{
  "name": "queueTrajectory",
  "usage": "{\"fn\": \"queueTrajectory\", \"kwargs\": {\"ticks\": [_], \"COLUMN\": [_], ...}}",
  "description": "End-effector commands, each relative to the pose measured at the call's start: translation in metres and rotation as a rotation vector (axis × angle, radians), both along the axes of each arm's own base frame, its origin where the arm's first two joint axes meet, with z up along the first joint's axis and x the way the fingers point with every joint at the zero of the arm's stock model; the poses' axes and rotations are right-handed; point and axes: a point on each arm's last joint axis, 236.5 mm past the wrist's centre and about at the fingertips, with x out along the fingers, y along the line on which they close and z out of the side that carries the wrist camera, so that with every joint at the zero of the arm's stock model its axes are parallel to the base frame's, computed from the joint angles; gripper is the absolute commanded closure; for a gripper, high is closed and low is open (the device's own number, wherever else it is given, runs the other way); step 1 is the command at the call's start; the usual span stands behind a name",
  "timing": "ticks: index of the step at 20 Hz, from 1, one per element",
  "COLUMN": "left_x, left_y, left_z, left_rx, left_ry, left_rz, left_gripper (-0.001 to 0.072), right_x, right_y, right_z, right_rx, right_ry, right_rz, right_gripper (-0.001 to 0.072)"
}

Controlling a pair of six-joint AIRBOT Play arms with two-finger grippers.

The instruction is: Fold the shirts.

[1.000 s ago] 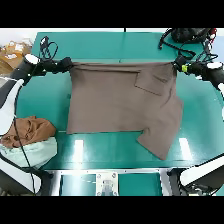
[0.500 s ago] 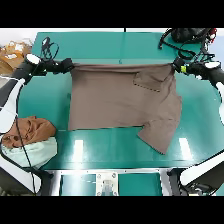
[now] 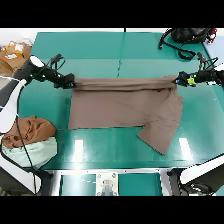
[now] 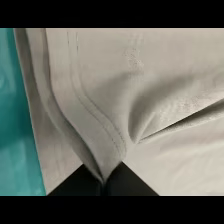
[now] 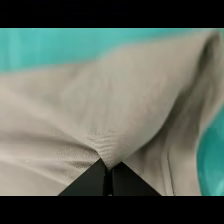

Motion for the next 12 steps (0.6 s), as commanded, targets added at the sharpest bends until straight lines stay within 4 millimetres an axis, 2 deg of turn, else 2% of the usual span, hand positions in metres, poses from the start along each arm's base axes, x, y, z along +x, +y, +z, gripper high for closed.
{"fn": "queueTrajectory", "kwargs": {"ticks": [1, 4, 11, 12], "left_x": [-0.025, -0.03, -0.032, -0.034], "left_y": [-0.003, -0.003, -0.006, -0.009], "left_z": [-0.018, -0.023, -0.024, -0.023], "left_rx": [0.013, 0.012, -0.007, -0.019], "left_ry": [0.095, 0.118, 0.13, 0.14], "left_rz": [-0.02, -0.016, -0.007, -0.01], "left_gripper": [0.0685, 0.0685, 0.0683, 0.0681], "right_x": [-0.029, -0.032, -0.033, -0.033], "right_y": [-0.009, -0.012, 0.003, 0.002], "right_z": [-0.017, -0.021, -0.026, -0.026], "right_rx": [-0.058, -0.068, -0.058, -0.051], "right_ry": [0.126, 0.147, 0.165, 0.172], "right_rz": [0.032, 0.025, 0.036, 0.017], "right_gripper": [0.0696, 0.0695, 0.0694, 0.0634]}}
